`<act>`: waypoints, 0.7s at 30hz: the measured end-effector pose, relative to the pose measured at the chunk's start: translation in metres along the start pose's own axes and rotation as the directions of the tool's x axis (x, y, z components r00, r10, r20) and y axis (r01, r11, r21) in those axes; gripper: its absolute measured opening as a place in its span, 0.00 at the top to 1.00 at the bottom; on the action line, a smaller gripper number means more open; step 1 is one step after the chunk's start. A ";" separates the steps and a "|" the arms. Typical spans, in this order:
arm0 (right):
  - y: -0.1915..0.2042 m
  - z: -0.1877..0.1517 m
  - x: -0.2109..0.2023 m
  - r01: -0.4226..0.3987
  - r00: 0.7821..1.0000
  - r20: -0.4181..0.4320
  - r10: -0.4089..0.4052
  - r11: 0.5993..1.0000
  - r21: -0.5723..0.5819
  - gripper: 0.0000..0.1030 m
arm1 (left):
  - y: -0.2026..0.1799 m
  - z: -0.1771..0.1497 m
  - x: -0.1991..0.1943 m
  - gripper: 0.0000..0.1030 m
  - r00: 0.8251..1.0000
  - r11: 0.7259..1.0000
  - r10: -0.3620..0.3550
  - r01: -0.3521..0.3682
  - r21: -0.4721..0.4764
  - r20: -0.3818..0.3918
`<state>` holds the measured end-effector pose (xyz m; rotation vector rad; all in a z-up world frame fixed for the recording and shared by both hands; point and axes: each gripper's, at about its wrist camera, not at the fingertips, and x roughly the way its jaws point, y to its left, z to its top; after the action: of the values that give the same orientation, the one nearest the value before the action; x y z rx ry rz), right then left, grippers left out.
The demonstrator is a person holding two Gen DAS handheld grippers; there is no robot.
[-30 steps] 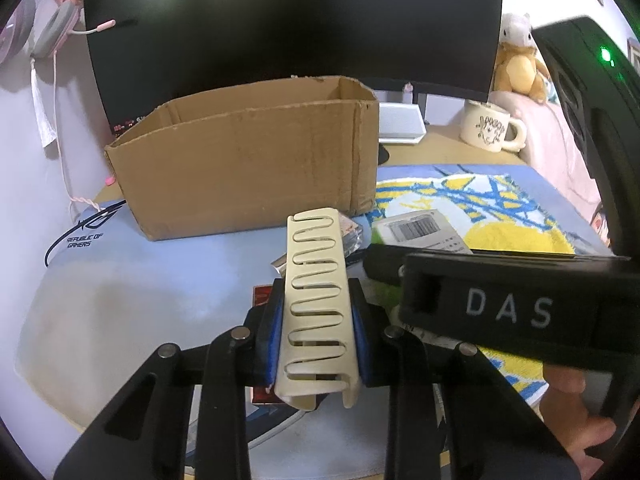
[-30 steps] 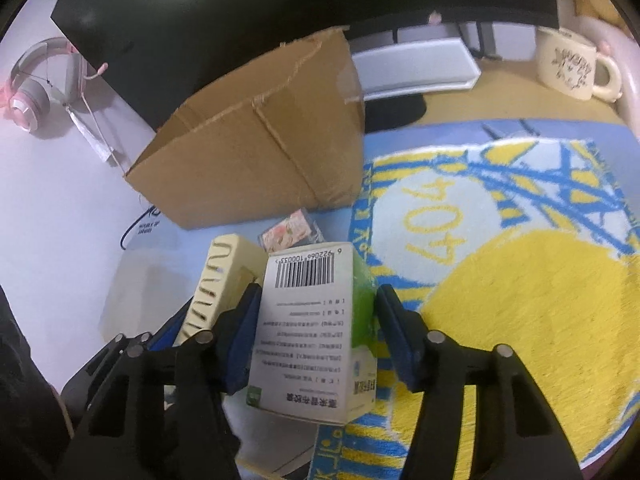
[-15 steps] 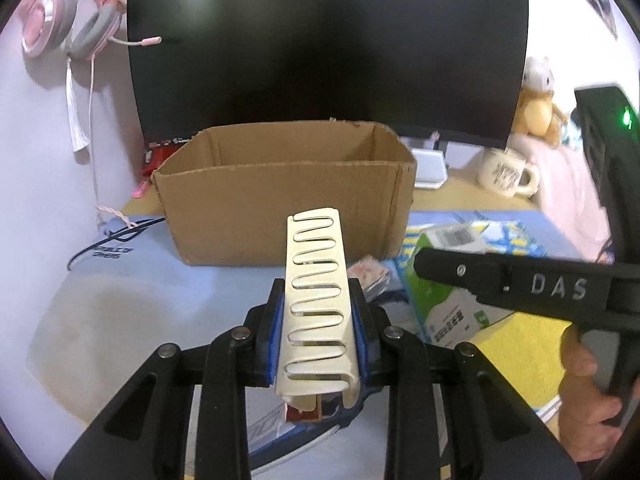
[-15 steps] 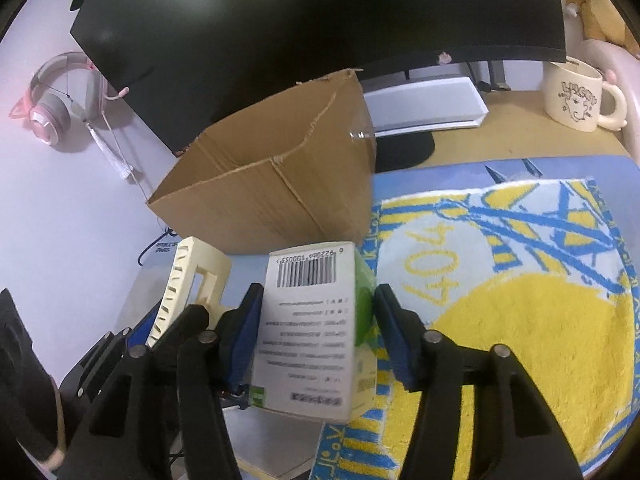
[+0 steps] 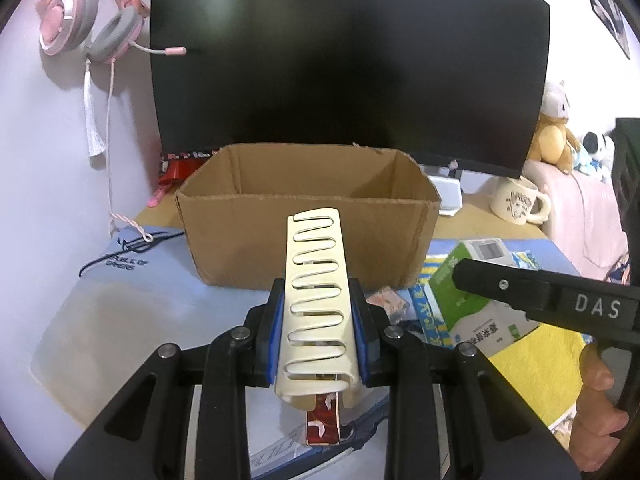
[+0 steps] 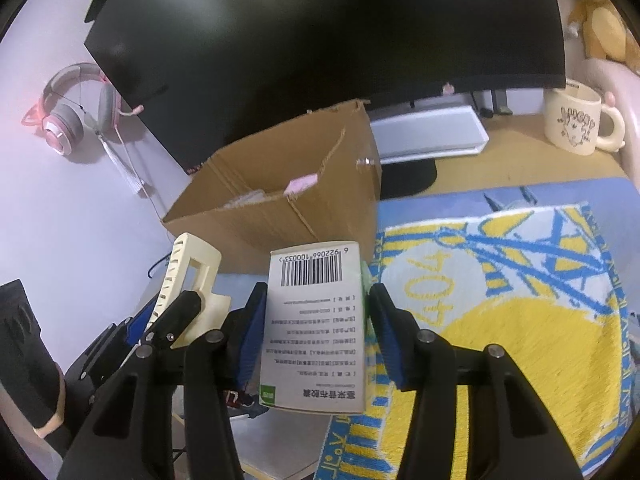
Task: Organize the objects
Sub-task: 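Lift the slotted holder with the left gripper while the right gripper carries the medicine box over the cardboard box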
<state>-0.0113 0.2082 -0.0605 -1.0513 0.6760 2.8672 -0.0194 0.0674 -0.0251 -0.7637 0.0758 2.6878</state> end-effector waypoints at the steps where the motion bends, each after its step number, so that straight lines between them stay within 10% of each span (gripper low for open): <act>1: 0.001 0.002 -0.002 0.001 1.000 0.008 -0.001 1.000 -0.003 0.47 | 0.001 0.003 -0.002 0.74 1.000 1.000 0.008 -0.008 -0.001 0.013; 21: 0.019 0.054 -0.033 -0.042 0.993 0.111 0.049 0.997 -0.071 0.47 | 0.008 0.061 -0.029 0.74 0.985 0.998 0.055 -0.057 0.005 0.165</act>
<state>-0.0215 0.2175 0.0044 -0.8835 0.6062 2.9817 -0.0291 0.0598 0.0415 -0.5414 0.0708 2.7901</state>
